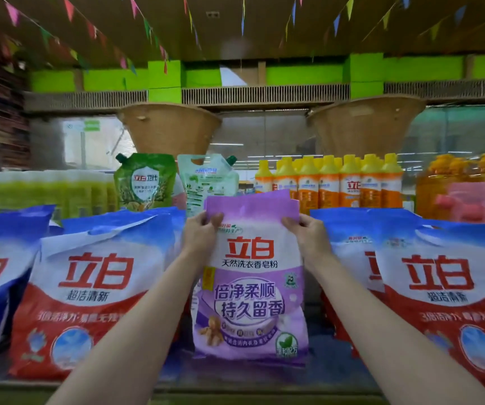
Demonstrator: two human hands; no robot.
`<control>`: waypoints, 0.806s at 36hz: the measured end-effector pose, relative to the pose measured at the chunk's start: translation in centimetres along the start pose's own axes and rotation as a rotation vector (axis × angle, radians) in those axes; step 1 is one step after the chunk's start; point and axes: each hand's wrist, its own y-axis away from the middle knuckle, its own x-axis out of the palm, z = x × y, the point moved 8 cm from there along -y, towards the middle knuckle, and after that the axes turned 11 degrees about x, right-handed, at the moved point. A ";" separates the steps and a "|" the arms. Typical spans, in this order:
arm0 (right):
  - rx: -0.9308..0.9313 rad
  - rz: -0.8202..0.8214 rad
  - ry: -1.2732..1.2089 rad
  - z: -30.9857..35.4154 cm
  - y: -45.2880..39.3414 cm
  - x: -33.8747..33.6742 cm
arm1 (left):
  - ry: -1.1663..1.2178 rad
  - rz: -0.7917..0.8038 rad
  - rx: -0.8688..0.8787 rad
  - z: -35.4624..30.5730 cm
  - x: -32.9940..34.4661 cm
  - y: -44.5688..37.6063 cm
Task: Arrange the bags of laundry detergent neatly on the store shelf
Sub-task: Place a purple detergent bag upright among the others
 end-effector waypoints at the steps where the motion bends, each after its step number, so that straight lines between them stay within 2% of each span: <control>1: -0.002 -0.006 0.030 -0.1 0.1 0.0 | 0.000 0.006 -0.005 0.3 0.3 0.3; 7: -0.016 0.051 0.058 0.4 0.9 -0.2 | -0.032 0.032 -0.010 0.0 0.0 0.7; 12: 0.044 0.069 0.143 -1.4 2.2 -0.3 | -0.070 0.073 0.030 0.0 -0.3 3.3; 15: -0.023 -0.031 0.301 -1.4 3.5 -0.6 | -0.107 0.057 0.081 0.1 -1.0 5.7; 18: -0.118 -0.253 0.546 -0.3 5.2 -1.0 | -0.164 0.078 0.114 0.5 -1.7 8.4; 21: -0.252 -0.387 0.644 0.7 7.3 -0.4 | -0.200 0.095 0.103 1.7 -2.6 10.9; 25: -0.393 -0.441 0.768 0.9 9.6 1.8 | -0.225 0.137 0.045 3.0 -3.3 12.5; 27: -0.396 -0.447 0.779 0.8 10.1 2.2 | -0.221 0.130 0.016 3.0 -3.8 12.4; 29: -0.351 -0.436 0.671 0.4 10.2 1.6 | -0.217 0.120 -0.048 3.3 -4.3 12.2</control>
